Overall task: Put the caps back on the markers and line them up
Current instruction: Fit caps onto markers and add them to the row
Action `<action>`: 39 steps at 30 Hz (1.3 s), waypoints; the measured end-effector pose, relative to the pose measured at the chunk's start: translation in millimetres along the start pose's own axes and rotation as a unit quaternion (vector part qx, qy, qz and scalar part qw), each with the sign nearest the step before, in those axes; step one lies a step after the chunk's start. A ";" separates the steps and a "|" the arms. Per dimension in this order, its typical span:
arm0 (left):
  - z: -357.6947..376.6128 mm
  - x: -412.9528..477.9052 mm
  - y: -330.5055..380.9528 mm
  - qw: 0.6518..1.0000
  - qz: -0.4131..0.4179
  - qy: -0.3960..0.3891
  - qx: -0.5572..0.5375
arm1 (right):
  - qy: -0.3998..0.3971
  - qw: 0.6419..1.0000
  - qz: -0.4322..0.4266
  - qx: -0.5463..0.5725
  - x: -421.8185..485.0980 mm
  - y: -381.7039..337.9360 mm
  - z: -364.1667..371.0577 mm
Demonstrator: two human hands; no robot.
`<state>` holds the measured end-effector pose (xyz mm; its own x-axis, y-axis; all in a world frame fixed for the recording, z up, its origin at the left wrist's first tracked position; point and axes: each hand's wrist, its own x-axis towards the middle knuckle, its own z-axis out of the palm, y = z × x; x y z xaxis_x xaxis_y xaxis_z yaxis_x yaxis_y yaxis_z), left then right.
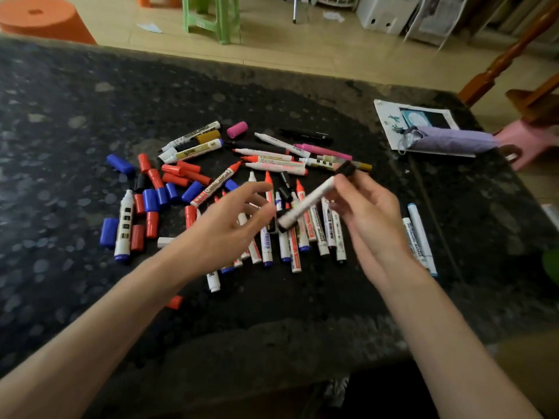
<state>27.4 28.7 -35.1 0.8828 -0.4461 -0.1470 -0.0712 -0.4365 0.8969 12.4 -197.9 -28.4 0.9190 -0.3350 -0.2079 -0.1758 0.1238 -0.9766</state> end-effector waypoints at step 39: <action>-4.9 0.7 -5.9 0.997 0.004 0.003 0.081 | -0.185 0.952 0.093 -0.225 -10.3 0.4 46.4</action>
<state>30.6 34.8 -38.5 0.8844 -0.4461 -0.1374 -0.1516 -0.5529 0.8194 19.2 -151.0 -24.1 0.9035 0.0163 -0.4282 -0.4054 -0.2914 -0.8665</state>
